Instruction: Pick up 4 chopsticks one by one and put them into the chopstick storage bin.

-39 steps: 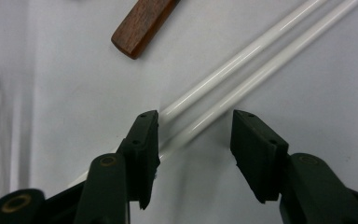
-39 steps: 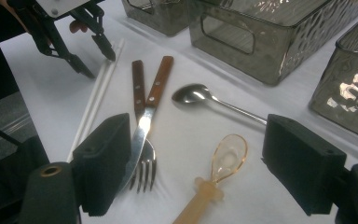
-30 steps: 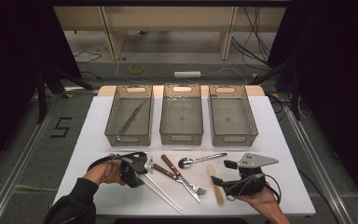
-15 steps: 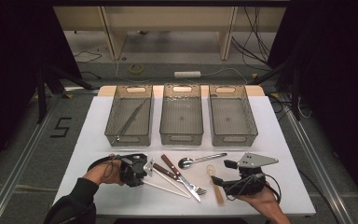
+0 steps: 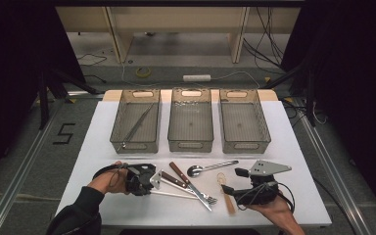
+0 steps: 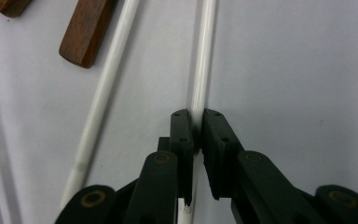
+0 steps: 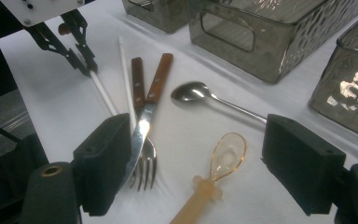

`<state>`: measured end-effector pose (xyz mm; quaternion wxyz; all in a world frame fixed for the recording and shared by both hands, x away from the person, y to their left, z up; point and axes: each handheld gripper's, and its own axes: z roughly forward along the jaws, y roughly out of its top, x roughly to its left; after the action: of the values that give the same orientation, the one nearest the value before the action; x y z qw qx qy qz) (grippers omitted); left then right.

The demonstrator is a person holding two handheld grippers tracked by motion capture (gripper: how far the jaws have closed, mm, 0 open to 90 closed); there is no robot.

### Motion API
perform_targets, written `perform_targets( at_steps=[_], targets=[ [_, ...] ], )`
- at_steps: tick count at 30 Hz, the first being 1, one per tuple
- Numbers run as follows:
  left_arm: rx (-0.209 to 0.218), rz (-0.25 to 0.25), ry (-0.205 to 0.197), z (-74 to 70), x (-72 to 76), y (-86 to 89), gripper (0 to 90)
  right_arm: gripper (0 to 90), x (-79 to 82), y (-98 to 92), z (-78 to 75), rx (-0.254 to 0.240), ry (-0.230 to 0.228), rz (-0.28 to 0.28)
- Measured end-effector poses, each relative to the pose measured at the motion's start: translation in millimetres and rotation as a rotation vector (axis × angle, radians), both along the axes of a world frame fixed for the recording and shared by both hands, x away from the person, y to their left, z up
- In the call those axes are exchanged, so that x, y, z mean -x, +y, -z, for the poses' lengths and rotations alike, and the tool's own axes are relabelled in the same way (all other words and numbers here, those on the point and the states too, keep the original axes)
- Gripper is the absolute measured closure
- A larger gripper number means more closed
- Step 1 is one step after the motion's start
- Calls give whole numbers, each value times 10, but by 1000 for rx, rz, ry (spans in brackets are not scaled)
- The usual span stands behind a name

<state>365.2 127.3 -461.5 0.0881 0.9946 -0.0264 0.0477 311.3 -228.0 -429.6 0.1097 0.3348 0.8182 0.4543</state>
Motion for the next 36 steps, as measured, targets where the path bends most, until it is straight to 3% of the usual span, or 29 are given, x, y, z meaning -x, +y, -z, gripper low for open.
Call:
perform_targets(
  at_steps=[11,19,24,32,36],
  targets=[
    [-13,22,20,-12,-6,22,838,252,1,-1,-3,4,1,0],
    [-33,1,77,-19,16,49,839,253,2,-1,-4,6,3,-2],
    [-45,-10,91,-72,32,105,839,253,2,-1,-3,7,5,-3],
    [-21,-43,100,-147,65,265,839,253,1,0,0,6,6,-4],
    [28,-65,76,-203,53,305,839,253,-1,3,1,7,6,-4]
  ],
)
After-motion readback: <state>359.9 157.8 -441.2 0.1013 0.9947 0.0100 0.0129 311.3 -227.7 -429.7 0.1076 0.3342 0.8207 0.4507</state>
